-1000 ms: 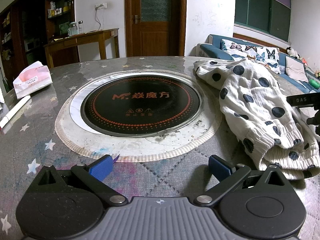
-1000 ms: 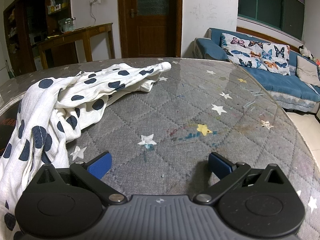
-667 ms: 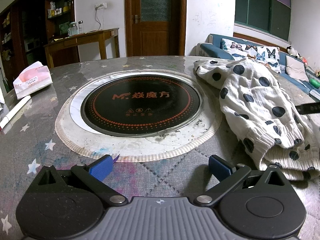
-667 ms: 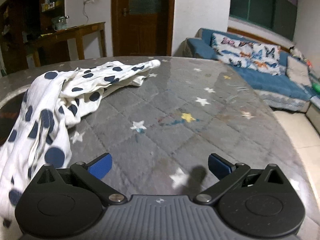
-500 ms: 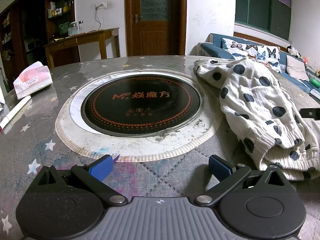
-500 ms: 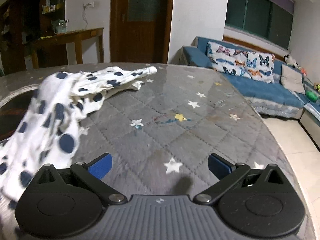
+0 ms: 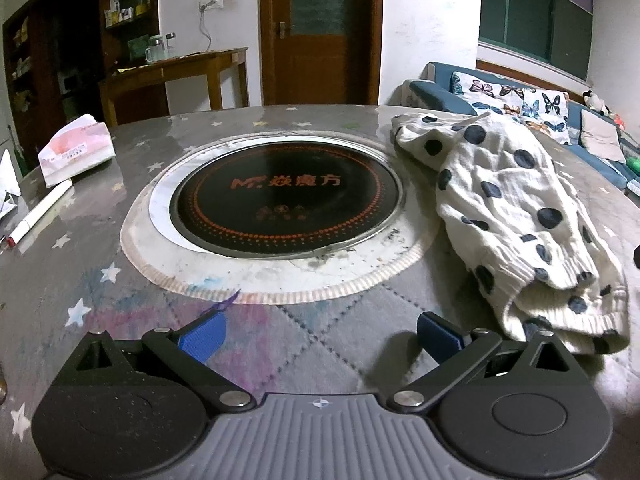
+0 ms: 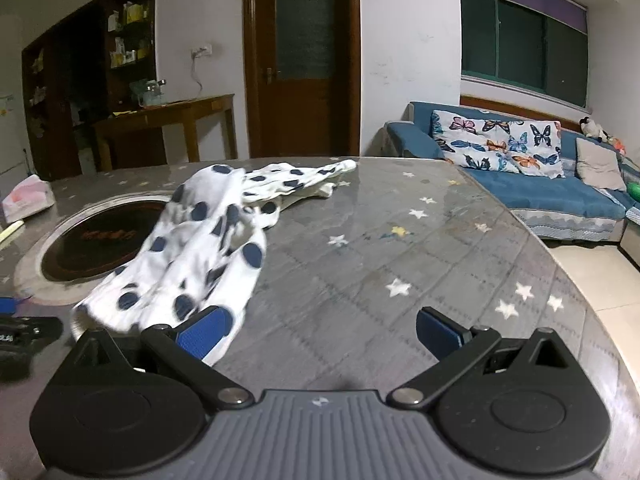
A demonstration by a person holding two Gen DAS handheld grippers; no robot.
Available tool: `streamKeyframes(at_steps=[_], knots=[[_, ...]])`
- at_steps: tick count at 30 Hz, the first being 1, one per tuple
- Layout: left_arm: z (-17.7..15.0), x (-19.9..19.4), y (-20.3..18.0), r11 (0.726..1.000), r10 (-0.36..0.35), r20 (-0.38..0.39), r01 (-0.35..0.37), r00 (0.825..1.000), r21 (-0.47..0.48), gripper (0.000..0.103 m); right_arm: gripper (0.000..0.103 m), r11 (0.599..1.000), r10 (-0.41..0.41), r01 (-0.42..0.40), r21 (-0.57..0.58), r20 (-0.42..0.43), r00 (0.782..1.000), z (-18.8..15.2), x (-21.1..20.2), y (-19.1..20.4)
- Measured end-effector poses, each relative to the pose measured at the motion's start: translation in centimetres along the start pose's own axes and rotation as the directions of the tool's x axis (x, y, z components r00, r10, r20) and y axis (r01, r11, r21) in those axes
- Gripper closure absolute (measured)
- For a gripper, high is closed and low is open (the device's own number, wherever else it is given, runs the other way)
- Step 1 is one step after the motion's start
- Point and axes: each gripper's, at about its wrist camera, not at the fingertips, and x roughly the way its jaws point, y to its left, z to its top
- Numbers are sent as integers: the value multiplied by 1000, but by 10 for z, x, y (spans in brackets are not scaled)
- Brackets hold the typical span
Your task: Fold clothes
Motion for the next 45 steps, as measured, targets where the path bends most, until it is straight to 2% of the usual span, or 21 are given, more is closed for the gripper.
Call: streamKeyframes(at_steps=[28, 45], knots=[[-5, -49, -38, 995, -67, 53, 63, 996, 78, 0, 0, 998, 57, -57, 2, -26, 998, -23, -29, 23], [-5, -57, -52, 989, -104, 61, 97, 993, 115, 0, 0, 996, 87, -86, 4, -38, 996, -29, -31, 31]])
